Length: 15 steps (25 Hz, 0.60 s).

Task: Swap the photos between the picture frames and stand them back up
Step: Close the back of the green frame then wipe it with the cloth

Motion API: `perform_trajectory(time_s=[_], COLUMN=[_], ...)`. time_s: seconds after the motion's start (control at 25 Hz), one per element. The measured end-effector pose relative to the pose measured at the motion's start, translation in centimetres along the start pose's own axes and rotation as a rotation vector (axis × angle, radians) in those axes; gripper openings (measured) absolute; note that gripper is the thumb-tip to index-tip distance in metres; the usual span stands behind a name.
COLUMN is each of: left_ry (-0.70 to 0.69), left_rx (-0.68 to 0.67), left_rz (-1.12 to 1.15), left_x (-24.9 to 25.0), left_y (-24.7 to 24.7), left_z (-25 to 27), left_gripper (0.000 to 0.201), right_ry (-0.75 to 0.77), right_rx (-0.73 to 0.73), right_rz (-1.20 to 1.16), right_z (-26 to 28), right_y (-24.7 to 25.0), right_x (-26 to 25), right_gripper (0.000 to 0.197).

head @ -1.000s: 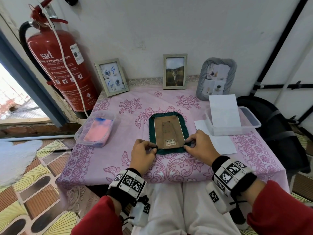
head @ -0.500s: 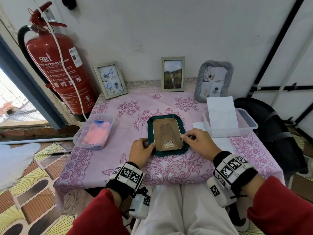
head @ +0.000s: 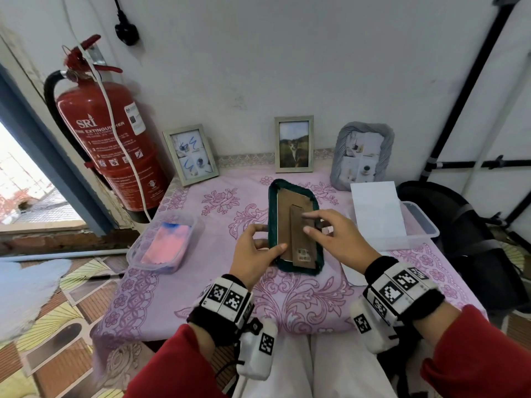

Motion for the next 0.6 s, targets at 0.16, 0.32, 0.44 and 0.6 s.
perform_trajectory(time_s=[0.16,0.32,0.44,0.6], left_ry=[-0.206,-0.402,-0.5,-0.597], left_rx=[-0.01,0.009,0.038,0.022], left_rz=[-0.027,-0.13,-0.191,-0.343], left_x=[3.3,6.0,6.9,7.8], left_y=[-1.7,-3.1,-3.4,-3.8], left_z=[0.8,1.6,2.0,2.3], left_gripper=[0.037,0.037,0.037,0.037], right_ry=[0.077,0.08,0.1,0.098], right_rx=[0.103,0.214,0.299,0.35], right_rz=[-0.082,-0.307,-0.387,-0.46], right_z=[-1.1,-1.3,-1.1,-0.9], right_y=[2.1,3.2,3.9,4.4], right_x=[-3.6,-5.4,-5.9,-5.9], right_gripper=[0.033,0.033,0.029,0.017])
Point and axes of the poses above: each hand's wrist, its own z-axis away from the middle knuckle, its own y-axis out of the back of the hand, x = y × z, the point moved 9 cm from there along -z, towards the middle knuckle, and after that the axes turned 2 degrees about z, right-handed, at the moved point
